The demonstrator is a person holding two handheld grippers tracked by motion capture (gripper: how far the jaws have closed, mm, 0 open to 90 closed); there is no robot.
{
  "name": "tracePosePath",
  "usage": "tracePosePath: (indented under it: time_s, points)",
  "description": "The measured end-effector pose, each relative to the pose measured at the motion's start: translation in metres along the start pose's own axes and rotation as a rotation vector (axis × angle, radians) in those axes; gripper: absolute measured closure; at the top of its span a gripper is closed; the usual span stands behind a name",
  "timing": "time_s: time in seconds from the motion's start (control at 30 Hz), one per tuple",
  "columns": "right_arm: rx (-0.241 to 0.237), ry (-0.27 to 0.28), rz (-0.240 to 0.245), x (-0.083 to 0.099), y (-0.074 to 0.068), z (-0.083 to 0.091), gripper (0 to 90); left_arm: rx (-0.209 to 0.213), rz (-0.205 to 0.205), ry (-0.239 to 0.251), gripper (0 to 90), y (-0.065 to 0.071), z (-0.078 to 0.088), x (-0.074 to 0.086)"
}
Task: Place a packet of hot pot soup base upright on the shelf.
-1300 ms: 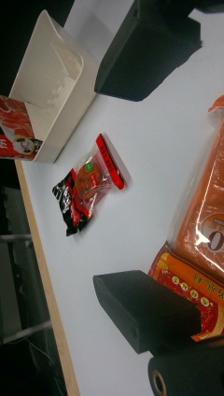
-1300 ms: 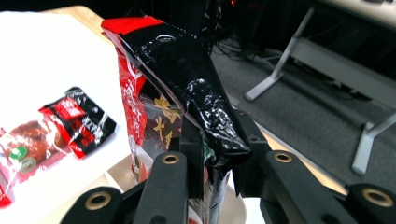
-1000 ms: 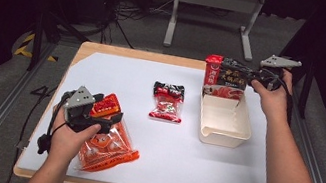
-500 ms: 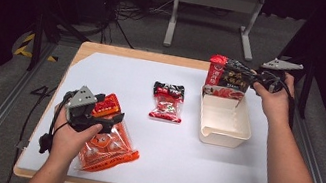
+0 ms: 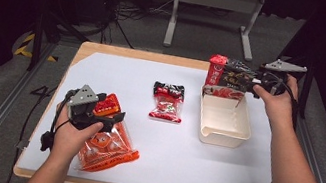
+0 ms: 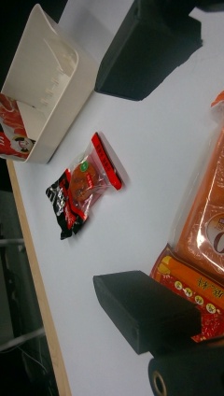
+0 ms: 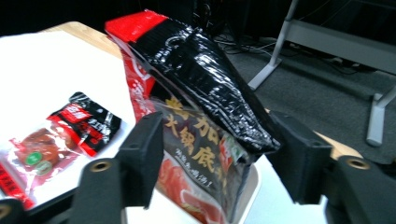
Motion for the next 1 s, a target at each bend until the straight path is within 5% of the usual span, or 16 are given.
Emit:
tracePosePath:
  time_s: [0.27, 0.53, 0.8, 1.0]
  points:
    - [0.061, 0.003, 0.001, 0.004, 0.004, 0.023, 31.0, 0.026, -0.001, 0.017, 9.4, -0.003, -0.002, -0.003]
    - [0.068, 0.025, -0.01, 0.009, 0.003, 0.042, 29.2, 0.032, -0.006, 0.013, 9.7, -0.005, -0.003, -0.004]
    - [0.007, 0.034, 0.031, 0.01, -0.021, 0.065, 28.9, 0.021, -0.016, 0.007, 11.3, -0.01, -0.001, -0.006]
    - [-0.037, 0.06, 0.025, 0.012, -0.04, 0.084, 28.4, 0.052, -0.006, -0.004, 12.8, -0.013, 0.003, -0.005]
Point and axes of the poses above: each handheld gripper's, and its own axes: z roughly backward along the jaws, x roughly out of its underside, y roughly to its right, the point moved 4 cm from there along -z, roughly forward along the jaws
